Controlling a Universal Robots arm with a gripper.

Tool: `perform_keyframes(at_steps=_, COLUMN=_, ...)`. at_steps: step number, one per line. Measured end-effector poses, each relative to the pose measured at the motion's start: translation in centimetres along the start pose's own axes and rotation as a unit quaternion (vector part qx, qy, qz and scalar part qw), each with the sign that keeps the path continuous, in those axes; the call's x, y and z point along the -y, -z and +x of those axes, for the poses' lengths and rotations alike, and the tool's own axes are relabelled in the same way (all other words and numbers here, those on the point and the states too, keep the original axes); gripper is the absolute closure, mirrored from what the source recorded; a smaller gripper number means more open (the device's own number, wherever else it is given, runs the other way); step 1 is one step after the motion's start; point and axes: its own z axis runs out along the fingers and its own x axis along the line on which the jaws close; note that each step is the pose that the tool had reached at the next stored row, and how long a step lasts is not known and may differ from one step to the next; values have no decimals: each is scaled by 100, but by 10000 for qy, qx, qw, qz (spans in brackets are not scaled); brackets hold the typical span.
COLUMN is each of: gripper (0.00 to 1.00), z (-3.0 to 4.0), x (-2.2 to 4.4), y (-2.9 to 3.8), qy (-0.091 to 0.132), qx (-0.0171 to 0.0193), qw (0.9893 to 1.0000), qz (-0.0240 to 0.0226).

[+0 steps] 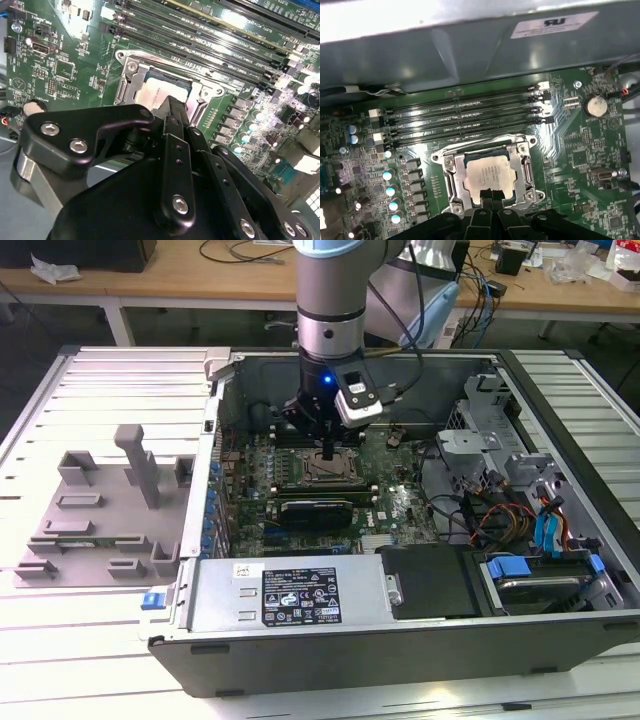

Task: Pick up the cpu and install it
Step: 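Install the first cpu locking lever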

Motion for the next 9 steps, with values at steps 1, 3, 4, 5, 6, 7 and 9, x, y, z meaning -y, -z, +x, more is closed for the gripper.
perform_keyframes(at_steps=1, gripper=89, z=0, x=0, y=-1, qy=107, qx=5, qw=9999, qz=-6)
perform_keyframes(at_steps=3, gripper=89, z=-1, x=0, y=-7, qy=501, qx=24, qw=9987, qz=-31)
perform_keyframes(at_steps=4, gripper=89, z=0, x=0, y=-11, qy=680, qx=32, qw=9977, qz=-42)
perform_keyframes(at_steps=5, gripper=89, z=0, x=0, y=-13, qy=823, qx=38, qw=9966, qz=-50)
perform_keyframes(at_steps=6, gripper=89, z=-3, x=-1, y=-13, qy=925, qx=43, qw=9957, qz=-57)
perform_keyframes(at_steps=7, gripper=89, z=-13, x=-1, y=0, qy=948, qx=43, qw=9955, qz=-62)
perform_keyframes(at_steps=9, gripper=89, z=-28, x=3, y=49, qy=961, qx=44, qw=9953, qz=-67)
